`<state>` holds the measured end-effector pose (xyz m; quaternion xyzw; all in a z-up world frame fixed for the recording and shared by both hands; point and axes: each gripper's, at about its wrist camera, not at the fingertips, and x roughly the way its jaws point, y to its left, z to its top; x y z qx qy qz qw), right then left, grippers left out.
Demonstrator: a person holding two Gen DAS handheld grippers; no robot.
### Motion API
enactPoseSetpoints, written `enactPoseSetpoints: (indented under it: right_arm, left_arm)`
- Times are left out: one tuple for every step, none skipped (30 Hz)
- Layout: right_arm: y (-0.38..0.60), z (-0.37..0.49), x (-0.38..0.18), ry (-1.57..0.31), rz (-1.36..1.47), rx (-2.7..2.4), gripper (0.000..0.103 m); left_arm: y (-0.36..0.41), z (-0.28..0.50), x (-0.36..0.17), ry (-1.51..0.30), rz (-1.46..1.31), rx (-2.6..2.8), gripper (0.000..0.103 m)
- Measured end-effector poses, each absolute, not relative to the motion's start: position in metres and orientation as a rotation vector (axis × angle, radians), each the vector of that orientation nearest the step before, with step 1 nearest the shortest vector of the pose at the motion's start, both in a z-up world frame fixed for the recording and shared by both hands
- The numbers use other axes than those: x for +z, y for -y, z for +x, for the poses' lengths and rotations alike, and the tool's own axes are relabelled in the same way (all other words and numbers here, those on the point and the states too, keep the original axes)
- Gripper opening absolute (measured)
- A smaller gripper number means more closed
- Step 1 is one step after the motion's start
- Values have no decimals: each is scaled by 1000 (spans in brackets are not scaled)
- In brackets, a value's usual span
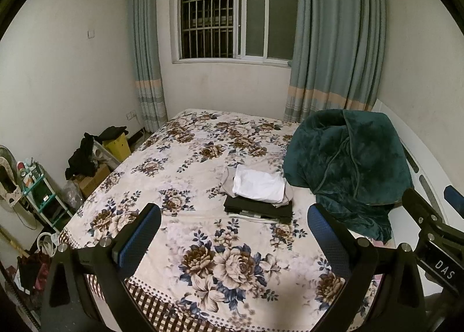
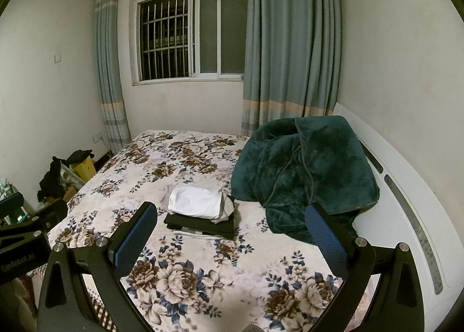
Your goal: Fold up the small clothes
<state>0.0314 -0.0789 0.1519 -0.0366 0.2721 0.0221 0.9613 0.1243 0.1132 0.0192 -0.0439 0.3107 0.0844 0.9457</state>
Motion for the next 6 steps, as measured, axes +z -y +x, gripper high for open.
enactPoseSetpoints:
  right_arm:
    - [79, 31, 152, -552, -75, 44, 103]
    - [79, 30, 151, -552, -72, 43, 103]
    - [79, 30, 151, -551, -73, 42, 103]
    - [79, 29, 151, -551, -73, 40, 103]
    - [78, 28, 151, -551, -73, 39, 103]
    - [78, 28, 150, -552, -71, 39, 103]
  left_arm:
    - [-114, 126, 19, -632, -88, 170, 103]
    - [-114, 126, 19, -632, -88, 168, 103]
    - [-114, 123, 19, -632, -89, 171, 103]
    - [-115, 122, 19, -631, -89, 173, 103]
    - [-116, 121, 19, -629, -89, 174, 103]
    - [-115, 119, 21, -628, -89, 174, 103]
